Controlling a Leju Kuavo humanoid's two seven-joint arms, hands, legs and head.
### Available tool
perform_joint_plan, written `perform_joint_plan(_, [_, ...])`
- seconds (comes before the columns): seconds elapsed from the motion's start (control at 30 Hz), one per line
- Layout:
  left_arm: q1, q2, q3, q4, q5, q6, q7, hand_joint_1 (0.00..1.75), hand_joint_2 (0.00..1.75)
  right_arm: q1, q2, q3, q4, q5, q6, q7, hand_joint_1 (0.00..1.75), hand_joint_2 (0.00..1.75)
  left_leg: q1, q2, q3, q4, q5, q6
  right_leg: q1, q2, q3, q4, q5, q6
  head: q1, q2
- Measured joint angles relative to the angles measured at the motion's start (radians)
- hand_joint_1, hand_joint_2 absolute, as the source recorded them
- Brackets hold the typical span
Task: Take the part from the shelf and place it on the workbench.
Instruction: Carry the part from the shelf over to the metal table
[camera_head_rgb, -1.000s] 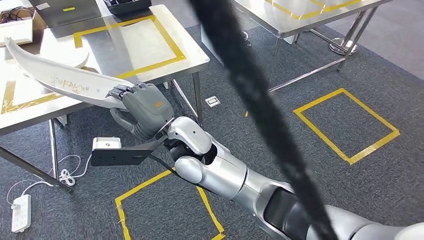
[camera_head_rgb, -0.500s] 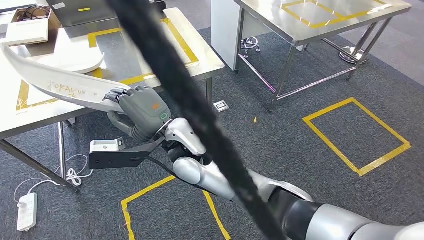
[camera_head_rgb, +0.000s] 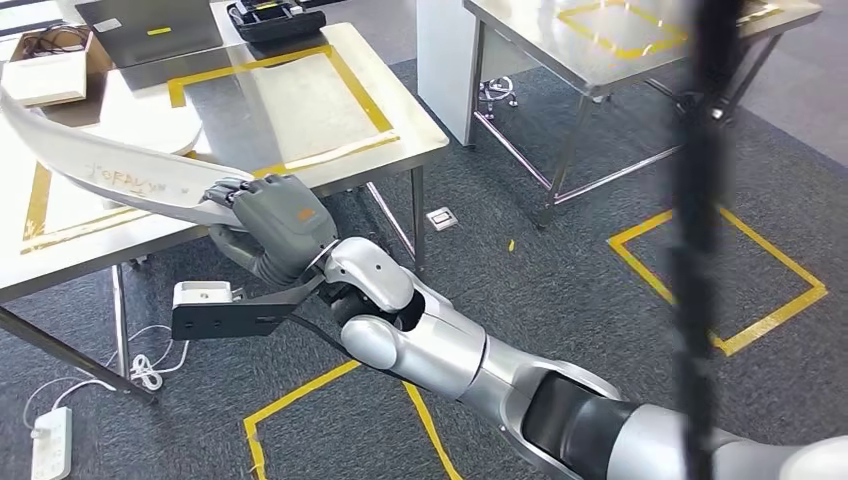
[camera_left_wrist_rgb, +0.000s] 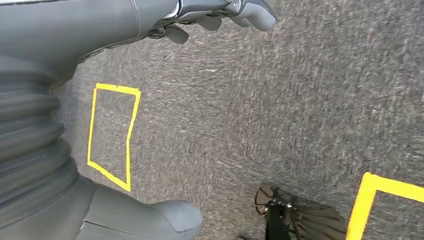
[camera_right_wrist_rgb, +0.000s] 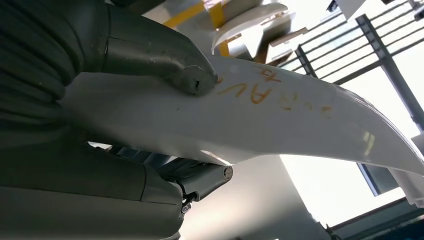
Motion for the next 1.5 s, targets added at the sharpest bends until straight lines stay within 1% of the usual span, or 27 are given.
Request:
perform_joint_plan(0.1, [-0.001, 0.000, 0.000, 0.000, 0.000, 0.000, 0.002, 0.00, 1.75, -0.001, 0.000, 0.001, 0.000, 0.000, -0.001, 0.000, 1.75, 1.75, -0.003, -0.004, 0.005, -0.008, -0.017, 0.030, 0.000, -0.001, 0.003, -0.004, -0.007, 0.017, 0.003, 0.000])
perform_joint_plan(0.17, [-0.002, -0.001, 0.000, 0.000, 0.000, 0.000, 0.003, 0.00, 1.75, -0.003, 0.000, 0.001, 0.000, 0.000, -0.002, -0.001, 1.75, 1.75, -0.002, -0.006, 0.015, -0.011, -0.024, 0.046, -0.001, -0.002, -0.019, 0.047, -0.033, 0.024, 0.005, 0.000])
perform_joint_plan(0.2, [-0.003, -0.001, 0.000, 0.000, 0.000, 0.000, 0.003, 0.00, 1.75, -0.005, 0.000, 0.001, 0.000, 0.001, -0.002, -0.002, 1.75, 1.75, -0.002, -0.006, 0.020, -0.012, -0.028, 0.053, -0.001, -0.002, -0.051, 0.106, -0.056, 0.025, 0.006, 0.000])
perform_joint_plan(0.27, [-0.005, -0.001, 0.000, 0.000, 0.000, 0.000, 0.002, 0.00, 1.75, -0.004, 0.000, 0.002, 0.002, 0.002, -0.001, -0.002, 1.75, 1.75, -0.007, -0.007, 0.028, -0.012, -0.037, 0.062, 0.003, -0.001, -0.143, 0.251, -0.097, 0.022, 0.007, 0.000])
perform_joint_plan(0.3, [-0.005, -0.001, 0.000, 0.000, 0.000, 0.000, 0.002, 0.00, 1.75, -0.003, -0.001, 0.002, 0.003, 0.003, 0.000, -0.002, 1.75, 1.75, -0.010, -0.008, 0.033, -0.012, -0.041, 0.065, 0.004, -0.001, -0.179, 0.295, -0.098, 0.019, 0.008, 0.000])
perform_joint_plan(0.33, [-0.005, -0.001, 0.000, 0.000, 0.000, 0.000, 0.001, 0.00, 1.75, -0.001, -0.001, 0.002, 0.005, 0.003, 0.001, -0.003, 1.75, 1.75, -0.013, -0.010, 0.040, -0.012, -0.047, 0.066, 0.006, -0.001, -0.197, 0.301, -0.077, 0.014, 0.008, 0.000])
perform_joint_plan(0.37, [-0.005, -0.001, 0.000, 0.000, 0.001, 0.000, 0.001, 0.00, 1.75, 0.000, -0.001, 0.002, 0.006, 0.003, 0.002, -0.003, 1.75, 1.75, -0.017, -0.012, 0.048, -0.012, -0.053, 0.067, 0.010, -0.001, -0.193, 0.265, -0.037, 0.007, 0.008, 0.000])
perform_joint_plan(0.43, [-0.006, -0.003, 0.000, 0.000, 0.001, 0.000, 0.001, 0.00, 1.75, -0.003, -0.001, 0.002, 0.008, 0.003, 0.002, -0.005, 1.75, 1.75, -0.024, -0.015, 0.067, -0.012, -0.066, 0.065, 0.022, 0.000, -0.145, 0.125, 0.054, -0.016, 0.007, 0.000])
perform_joint_plan(0.47, [-0.007, -0.004, 0.000, 0.000, 0.001, 0.001, 0.001, 0.00, 1.75, -0.005, -0.001, 0.002, 0.008, 0.003, 0.003, -0.006, 1.75, 1.75, -0.026, -0.017, 0.072, -0.011, -0.073, 0.062, 0.027, 0.000, -0.120, 0.064, 0.078, -0.025, 0.007, 0.000])
perform_joint_plan(0.53, [-0.008, -0.006, 0.000, 0.000, 0.001, 0.002, 0.002, 0.00, 1.75, -0.008, -0.001, 0.002, 0.008, 0.004, 0.003, -0.010, 1.75, 1.75, -0.027, -0.018, 0.076, -0.012, -0.081, 0.054, 0.032, 0.001, -0.097, 0.013, 0.081, -0.032, 0.007, 0.000])
perform_joint_plan(0.63, [-0.010, -0.004, 0.000, 0.000, 0.001, 0.003, 0.002, 0.00, 1.75, -0.010, 0.000, 0.002, 0.009, 0.004, 0.002, -0.015, 1.75, 1.75, -0.025, -0.016, 0.079, -0.010, -0.091, 0.037, 0.025, 0.002, -0.079, -0.009, 0.079, -0.037, 0.006, 0.000])
perform_joint_plan(0.7, [-0.011, -0.004, 0.000, 0.000, 0.001, 0.003, 0.003, 0.00, 1.75, -0.011, 0.000, 0.003, 0.010, 0.005, 0.001, -0.016, 1.75, 1.75, -0.023, -0.013, 0.045, 0.064, -0.125, 0.025, 0.017, -0.001, -0.058, -0.022, 0.075, -0.043, 0.002, 0.000])
perform_joint_plan(0.77, [-0.010, -0.004, 0.000, 0.001, 0.001, 0.003, 0.004, 0.00, 1.75, -0.008, 0.000, 0.003, 0.010, 0.007, 0.000, -0.016, 1.75, 1.75, -0.016, -0.012, -0.031, 0.197, -0.171, 0.012, 0.014, -0.002, -0.045, -0.023, 0.064, -0.045, -0.001, 0.000])
perform_joint_plan(0.8, [-0.008, -0.003, 0.000, 0.001, 0.001, 0.003, 0.004, 0.00, 1.75, -0.005, 0.000, 0.003, 0.010, 0.007, 0.000, -0.016, 1.75, 1.75, -0.012, -0.011, -0.064, 0.242, -0.177, 0.006, 0.012, -0.002, -0.039, -0.023, 0.058, -0.044, -0.001, 0.000])
perform_joint_plan(0.83, [-0.007, -0.002, 0.000, 0.000, 0.001, 0.003, 0.005, 0.00, 1.75, -0.002, 0.000, 0.003, 0.010, 0.008, 0.000, -0.015, 1.75, 1.75, -0.008, -0.010, -0.084, 0.258, -0.164, 0.001, 0.010, -0.001, -0.031, -0.021, 0.051, -0.041, -0.001, 0.000])
perform_joint_plan(0.87, [-0.007, -0.002, 0.000, 0.000, 0.001, 0.002, 0.005, 0.00, 1.75, 0.000, 0.000, 0.003, 0.010, 0.009, 0.000, -0.015, 1.75, 1.75, -0.004, -0.009, -0.082, 0.232, -0.130, -0.003, 0.006, -0.001, -0.022, -0.019, 0.043, -0.037, -0.001, 0.000])
perform_joint_plan(0.93, [-0.006, -0.002, 0.000, 0.000, 0.001, 0.002, 0.005, 0.00, 1.75, 0.002, 0.001, 0.003, 0.010, 0.010, 0.000, -0.015, 1.75, 1.75, 0.004, -0.004, -0.037, 0.103, -0.039, -0.012, 0.001, 0.001, -0.004, -0.015, 0.023, -0.025, -0.002, 0.000])
perform_joint_plan(0.97, [-0.006, -0.003, 0.000, 0.001, 0.001, 0.002, 0.005, 0.00, 1.75, 0.001, 0.001, 0.003, 0.010, 0.010, 0.000, -0.015, 1.75, 1.75, 0.005, -0.002, -0.011, 0.041, -0.013, -0.012, 0.001, 0.002, 0.001, -0.011, 0.015, -0.017, -0.005, 0.000])
perform_joint_plan(1.03, [-0.008, -0.003, 0.000, 0.001, 0.000, 0.001, 0.006, 0.00, 1.75, 0.001, 0.001, 0.003, 0.010, 0.011, -0.001, -0.015, 1.75, 1.75, 0.003, -0.001, 0.011, -0.009, -0.010, 0.001, 0.005, 0.003, 0.003, -0.010, 0.005, -0.005, -0.009, 0.000])
perform_joint_plan(1.13, [-0.008, -0.003, 0.001, 0.001, 0.000, 0.001, 0.004, 0.00, 1.75, 0.001, 0.001, 0.003, 0.010, 0.012, -0.001, -0.015, 1.75, 1.75, 0.001, -0.003, 0.016, -0.014, -0.024, 0.032, 0.003, 0.002, 0.004, -0.006, -0.006, 0.012, -0.006, 0.000])
perform_joint_plan(1.2, [-0.009, -0.004, 0.001, 0.001, -0.001, 0.001, 0.002, 0.00, 1.75, -0.001, 0.001, 0.003, 0.010, 0.012, -0.001, -0.015, 1.75, 1.75, 0.002, -0.004, 0.027, -0.017, -0.031, 0.048, 0.002, 0.001, -0.028, 0.064, -0.038, 0.020, -0.003, 0.000])
perform_joint_plan(1.3, [-0.009, -0.003, 0.001, 0.000, -0.003, 0.001, 0.001, 0.00, 1.75, 0.001, -0.003, 0.003, 0.010, 0.012, -0.002, -0.010, 1.75, 1.75, -0.004, -0.005, 0.041, -0.017, -0.046, 0.059, 0.003, 0.001, -0.155, 0.267, -0.099, 0.022, -0.002, 0.000])
perform_joint_plan(1.33, [-0.008, -0.003, 0.001, 0.000, -0.003, 0.001, 0.002, 0.00, 1.75, 0.004, -0.005, 0.003, 0.010, 0.012, -0.002, -0.007, 1.75, 1.75, -0.006, -0.006, 0.048, -0.017, -0.052, 0.060, 0.004, 0.001, -0.185, 0.298, -0.092, 0.019, -0.002, 0.000])
perform_joint_plan(1.37, [-0.008, -0.003, 0.001, 0.000, -0.003, 0.000, 0.002, 0.00, 1.75, 0.006, -0.006, 0.003, 0.010, 0.012, -0.002, -0.004, 1.75, 1.75, -0.008, -0.008, 0.057, -0.017, -0.059, 0.060, 0.006, 0.001, -0.194, 0.286, -0.063, 0.015, -0.001, 0.000])
perform_joint_plan(1.43, [-0.008, -0.004, 0.001, 0.000, -0.004, 0.000, 0.002, 0.00, 1.75, 0.008, -0.008, 0.003, 0.009, 0.012, -0.002, -0.001, 1.75, 1.75, -0.011, -0.010, 0.075, -0.017, -0.074, 0.058, 0.013, 0.001, -0.159, 0.162, 0.036, -0.001, -0.002, 0.000])
perform_joint_plan(1.47, [-0.008, -0.005, 0.001, 0.000, -0.004, -0.001, 0.001, 0.00, 1.75, 0.008, -0.010, 0.003, 0.009, 0.012, -0.002, 0.000, 1.75, 1.75, -0.014, -0.011, 0.084, -0.017, -0.081, 0.055, 0.018, 0.001, -0.133, 0.094, 0.071, -0.010, -0.003, 0.000])
perform_joint_plan(1.5, [-0.009, -0.006, 0.001, 0.000, -0.005, -0.002, 0.001, 0.00, 1.75, 0.007, -0.011, 0.002, 0.008, 0.012, -0.002, 0.000, 1.75, 1.75, -0.015, -0.012, 0.089, -0.017, -0.087, 0.051, 0.023, 0.001, -0.111, 0.043, 0.089, -0.016, -0.004, 0.000])
